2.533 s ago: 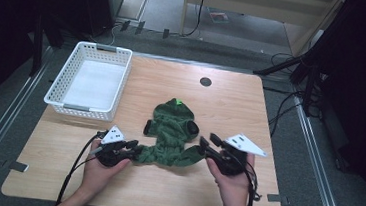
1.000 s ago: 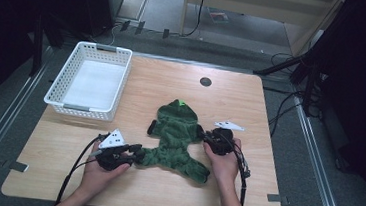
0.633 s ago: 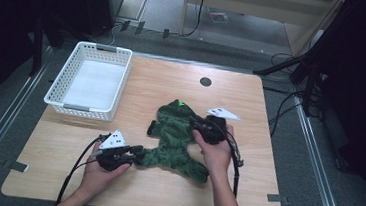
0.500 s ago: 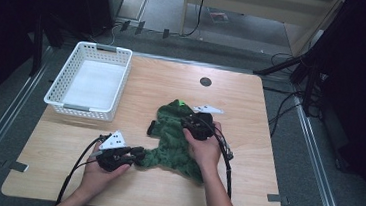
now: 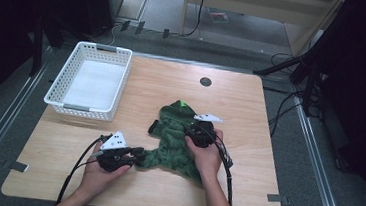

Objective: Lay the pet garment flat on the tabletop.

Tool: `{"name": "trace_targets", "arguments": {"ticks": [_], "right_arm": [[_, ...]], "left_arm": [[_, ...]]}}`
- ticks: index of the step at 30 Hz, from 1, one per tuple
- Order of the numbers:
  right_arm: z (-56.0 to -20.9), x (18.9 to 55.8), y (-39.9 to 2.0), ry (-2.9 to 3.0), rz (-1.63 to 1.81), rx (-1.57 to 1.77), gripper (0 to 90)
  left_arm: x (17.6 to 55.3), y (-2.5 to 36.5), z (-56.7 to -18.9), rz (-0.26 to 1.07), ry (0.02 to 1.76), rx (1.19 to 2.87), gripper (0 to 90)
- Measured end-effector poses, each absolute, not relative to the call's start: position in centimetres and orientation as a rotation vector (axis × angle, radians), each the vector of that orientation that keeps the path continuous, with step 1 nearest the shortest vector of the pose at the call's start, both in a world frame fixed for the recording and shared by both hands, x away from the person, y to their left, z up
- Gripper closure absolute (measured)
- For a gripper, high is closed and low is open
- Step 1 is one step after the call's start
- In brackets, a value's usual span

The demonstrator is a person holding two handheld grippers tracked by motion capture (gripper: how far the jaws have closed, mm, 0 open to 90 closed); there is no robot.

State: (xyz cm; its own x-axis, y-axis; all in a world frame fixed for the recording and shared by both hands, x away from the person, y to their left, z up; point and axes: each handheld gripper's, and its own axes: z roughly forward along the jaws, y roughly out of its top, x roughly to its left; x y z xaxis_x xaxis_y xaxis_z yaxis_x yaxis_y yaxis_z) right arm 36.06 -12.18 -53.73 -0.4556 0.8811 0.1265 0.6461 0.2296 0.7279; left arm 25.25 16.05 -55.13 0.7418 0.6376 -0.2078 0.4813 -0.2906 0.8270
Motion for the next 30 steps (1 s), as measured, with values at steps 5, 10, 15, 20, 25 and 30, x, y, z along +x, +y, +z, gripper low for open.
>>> {"name": "trace_targets", "arguments": {"ticks": [5,10,15,20,25,30], "right_arm": [[-54.0,37.3,-11.5,2.182,1.030,1.418,66.9],[-54.1,38.9,-10.3,2.143,0.943,1.388,66.1],[-54.0,40.6,-9.6,2.123,0.891,1.396,65.8],[-53.3,41.3,-9.7,2.187,0.945,1.380,53.0],[-51.7,39.5,-10.0,2.194,1.049,1.306,49.8],[-50.4,35.6,-10.6,2.219,1.110,1.218,55.7]], "left_arm": [[25.3,16.1,-55.1,0.198,0.851,1.946,71.2],[25.2,16.1,-55.1,0.189,0.838,1.953,75.6],[25.2,16.0,-55.1,0.197,0.840,1.959,77.3],[25.2,16.1,-55.1,0.192,0.847,1.945,74.5],[25.5,16.4,-55.1,0.178,0.879,1.917,63.7],[25.5,16.4,-55.1,0.182,0.867,1.925,67.4]]}}
